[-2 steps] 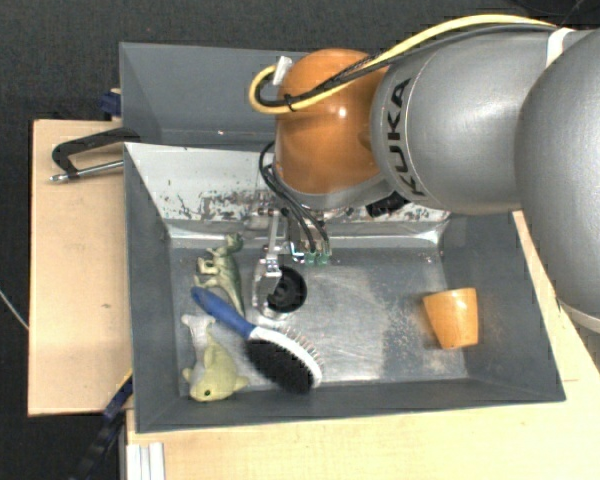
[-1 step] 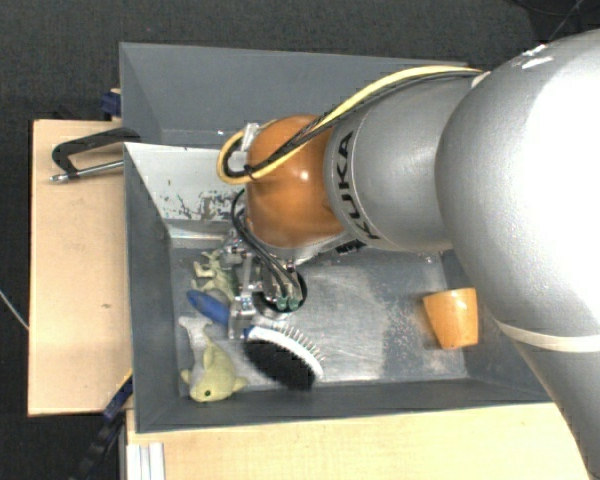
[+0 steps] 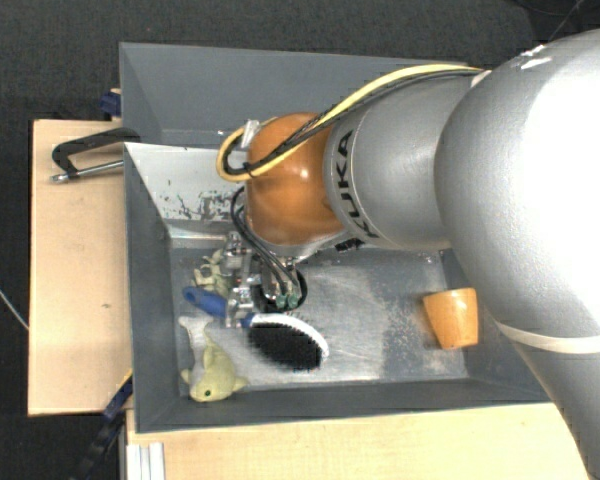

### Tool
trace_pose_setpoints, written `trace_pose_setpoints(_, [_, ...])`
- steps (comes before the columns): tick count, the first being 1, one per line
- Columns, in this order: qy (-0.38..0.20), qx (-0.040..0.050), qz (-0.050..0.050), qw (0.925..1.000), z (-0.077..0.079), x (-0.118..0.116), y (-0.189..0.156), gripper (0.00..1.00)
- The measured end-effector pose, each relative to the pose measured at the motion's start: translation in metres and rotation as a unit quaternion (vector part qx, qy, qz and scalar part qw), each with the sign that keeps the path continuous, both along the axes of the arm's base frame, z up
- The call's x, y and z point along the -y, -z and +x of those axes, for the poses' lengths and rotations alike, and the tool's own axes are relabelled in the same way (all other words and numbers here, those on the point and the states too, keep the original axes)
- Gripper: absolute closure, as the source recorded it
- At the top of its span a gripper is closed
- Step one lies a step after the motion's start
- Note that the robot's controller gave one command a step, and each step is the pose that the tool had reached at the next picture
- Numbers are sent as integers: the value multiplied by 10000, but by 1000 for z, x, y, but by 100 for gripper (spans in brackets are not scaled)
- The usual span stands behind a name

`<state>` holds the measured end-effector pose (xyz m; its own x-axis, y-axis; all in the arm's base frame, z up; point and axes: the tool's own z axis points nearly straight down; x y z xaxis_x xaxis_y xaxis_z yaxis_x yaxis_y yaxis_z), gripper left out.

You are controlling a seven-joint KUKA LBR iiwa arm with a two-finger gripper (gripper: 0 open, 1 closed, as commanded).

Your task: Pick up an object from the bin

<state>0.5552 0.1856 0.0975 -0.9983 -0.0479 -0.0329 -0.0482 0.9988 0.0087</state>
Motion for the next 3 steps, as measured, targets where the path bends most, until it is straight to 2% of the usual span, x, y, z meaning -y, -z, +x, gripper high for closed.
trace_pose_setpoints(1, [-79, -86, -31, 9999, 16, 17, -126, 100])
trace_pose_setpoints(2, [458, -198, -49, 9987, -6, 43, -19, 100])
trace_pose_setpoints(3, [459, -137, -30, 9988, -3, 42, -24, 0])
